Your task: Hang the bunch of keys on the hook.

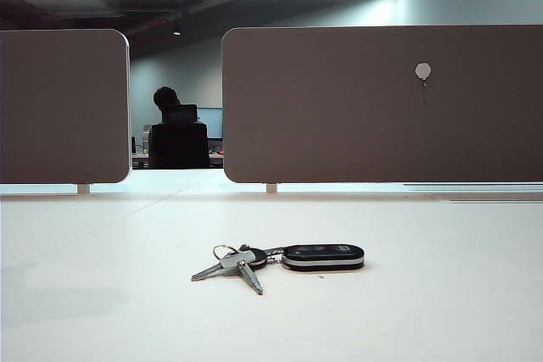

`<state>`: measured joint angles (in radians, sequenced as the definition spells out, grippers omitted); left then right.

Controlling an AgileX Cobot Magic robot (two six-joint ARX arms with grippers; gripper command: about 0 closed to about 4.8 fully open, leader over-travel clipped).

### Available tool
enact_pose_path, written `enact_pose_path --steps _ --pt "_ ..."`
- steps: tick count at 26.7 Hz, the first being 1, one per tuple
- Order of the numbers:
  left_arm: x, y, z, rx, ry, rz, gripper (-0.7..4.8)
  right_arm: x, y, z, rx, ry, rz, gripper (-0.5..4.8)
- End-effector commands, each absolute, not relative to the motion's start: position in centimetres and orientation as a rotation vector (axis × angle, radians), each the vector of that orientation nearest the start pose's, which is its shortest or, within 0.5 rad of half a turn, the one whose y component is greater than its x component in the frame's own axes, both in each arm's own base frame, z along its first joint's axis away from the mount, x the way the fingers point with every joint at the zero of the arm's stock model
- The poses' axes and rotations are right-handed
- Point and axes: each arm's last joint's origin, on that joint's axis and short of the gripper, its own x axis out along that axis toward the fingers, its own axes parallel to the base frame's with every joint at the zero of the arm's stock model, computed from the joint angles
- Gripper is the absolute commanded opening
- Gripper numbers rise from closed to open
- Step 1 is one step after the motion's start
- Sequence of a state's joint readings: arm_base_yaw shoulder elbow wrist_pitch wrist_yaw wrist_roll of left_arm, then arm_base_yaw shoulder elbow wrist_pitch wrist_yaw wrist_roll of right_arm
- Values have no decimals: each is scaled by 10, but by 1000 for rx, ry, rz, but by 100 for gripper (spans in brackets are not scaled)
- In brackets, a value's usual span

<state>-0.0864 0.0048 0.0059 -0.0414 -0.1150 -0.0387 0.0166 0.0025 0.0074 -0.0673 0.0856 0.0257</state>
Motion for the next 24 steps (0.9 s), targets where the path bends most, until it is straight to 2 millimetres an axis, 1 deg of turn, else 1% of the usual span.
enact_pose_path --steps 1,4,9,10,11,12,13,14,15,16,17,19,21,24 --pt "97 -5 163 -31 27 25 -5 97 -1 160 24 56 -68 -1" --pt "97 -5 161 -30 40 24 -5 97 -1 158 22 77 -73 -1" --pt "97 -5 159 -29 62 25 -5 97 -1 161 24 46 -70 -1" --pt "97 -5 160 -36 59 25 3 97 0 164 26 20 -49 0" --pt "97 -5 161 -59 54 23 47 97 0 169 34 -7 -22 3" --pt "97 -5 164 -100 44 19 181 96 2 176 76 -48 17 42" --pt "96 -6 166 -130 37 2 335 95 2 182 138 -81 52 112" --pt "96 -7 170 -162 26 -30 479 93 3 188 201 -108 86 217" --pt "95 -8 173 -189 15 -59 479 92 4 195 258 -118 132 367" --pt "94 -9 176 -223 5 -102 479 91 5 199 276 -109 169 459" --pt "93 -10 182 -270 -10 -162 479 89 7 204 275 -96 210 479" --pt "92 -13 192 -318 -39 -259 479 87 9 215 269 -67 294 479" --pt "91 -16 200 -313 -40 -328 479 88 11 224 259 -51 339 479" --pt "94 -19 213 -305 -29 -391 479 94 15 235 214 -10 403 479"
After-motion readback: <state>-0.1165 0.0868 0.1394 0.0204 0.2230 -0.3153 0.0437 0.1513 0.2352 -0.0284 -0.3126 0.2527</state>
